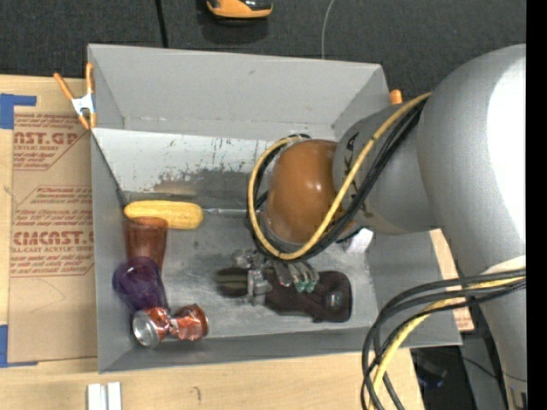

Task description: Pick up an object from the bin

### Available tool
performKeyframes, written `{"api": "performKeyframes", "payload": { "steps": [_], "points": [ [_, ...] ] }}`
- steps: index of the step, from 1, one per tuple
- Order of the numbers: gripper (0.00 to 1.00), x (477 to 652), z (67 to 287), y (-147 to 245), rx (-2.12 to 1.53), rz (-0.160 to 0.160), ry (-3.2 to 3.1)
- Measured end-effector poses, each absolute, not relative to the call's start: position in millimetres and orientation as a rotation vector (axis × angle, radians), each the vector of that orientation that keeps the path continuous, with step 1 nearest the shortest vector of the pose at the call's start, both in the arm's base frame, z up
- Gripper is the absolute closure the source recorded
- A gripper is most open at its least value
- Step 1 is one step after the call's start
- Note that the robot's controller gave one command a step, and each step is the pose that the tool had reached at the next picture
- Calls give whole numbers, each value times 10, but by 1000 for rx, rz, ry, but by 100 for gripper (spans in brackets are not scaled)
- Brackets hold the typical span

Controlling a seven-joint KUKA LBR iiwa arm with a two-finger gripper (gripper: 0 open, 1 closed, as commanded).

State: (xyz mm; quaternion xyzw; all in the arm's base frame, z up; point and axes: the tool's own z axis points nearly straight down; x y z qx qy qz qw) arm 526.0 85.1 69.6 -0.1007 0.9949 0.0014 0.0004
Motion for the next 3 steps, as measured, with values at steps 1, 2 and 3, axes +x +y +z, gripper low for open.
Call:
{"api": "performKeyframes", "payload": {
  "steps": [1, 2, 3],
  "points": [
    [100, 5260, 696, 851, -316, 5, 3125],
    [100, 5260, 696, 851, -316, 5, 3125],
    [100, 5260, 696, 852, -316, 5, 3125]
  ]
}}
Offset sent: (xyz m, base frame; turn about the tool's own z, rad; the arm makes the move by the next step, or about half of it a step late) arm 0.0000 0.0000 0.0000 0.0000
